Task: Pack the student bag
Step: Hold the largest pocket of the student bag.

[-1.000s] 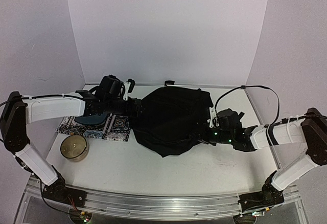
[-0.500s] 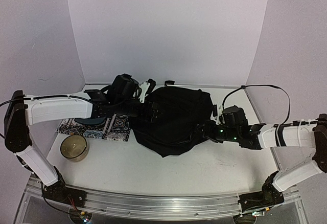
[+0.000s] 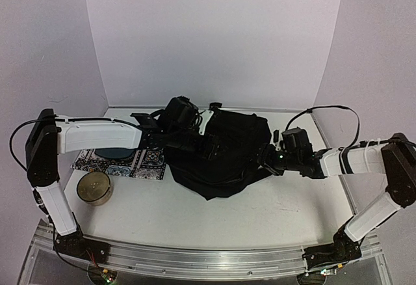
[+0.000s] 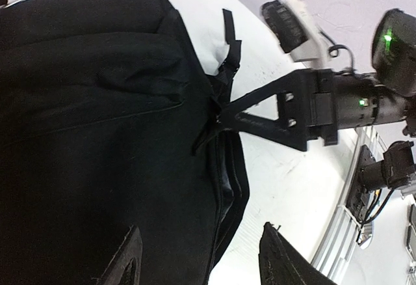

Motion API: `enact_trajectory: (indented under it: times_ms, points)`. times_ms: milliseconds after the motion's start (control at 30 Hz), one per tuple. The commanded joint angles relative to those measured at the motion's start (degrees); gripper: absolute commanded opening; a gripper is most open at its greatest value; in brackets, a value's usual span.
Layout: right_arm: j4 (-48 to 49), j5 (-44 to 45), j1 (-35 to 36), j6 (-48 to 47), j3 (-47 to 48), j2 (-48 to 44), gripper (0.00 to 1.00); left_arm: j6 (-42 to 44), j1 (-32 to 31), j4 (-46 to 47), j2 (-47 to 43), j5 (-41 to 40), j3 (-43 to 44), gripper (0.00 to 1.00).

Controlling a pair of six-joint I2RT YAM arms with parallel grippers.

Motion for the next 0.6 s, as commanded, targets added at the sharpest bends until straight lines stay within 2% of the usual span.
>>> enact_trajectory:
  times_ms: [0, 167, 300, 433, 567]
  points:
    - [4.1, -2.3, -0.4, 2.5, 2.7, 2.8, 0.59, 1.6, -0.5, 1.8, 1.3, 1.8, 4.0, 0.61]
    - [7.5, -4.5, -0.4, 3.4, 3.0, 5.2, 0.47, 1.8, -0.8, 1.8, 2.2, 2.5, 4.6, 0.59]
    - [12.2, -6.6, -0.4, 4.6, 2.3, 6.0, 0.32, 1.8, -1.0, 1.8, 3.1, 2.9, 5.2, 0.59]
    - [17.1, -9.1, -0.4, 5.5, 1.0, 5.5, 0.09, 1.8, -1.1, 1.8, 4.1, 3.5, 6.1, 0.57]
    - [21.9, -11.7, -0.4, 6.8, -0.4, 4.4, 0.0, 1.4, -1.1, 2.0, 5.6, 5.1, 7.2, 0.54]
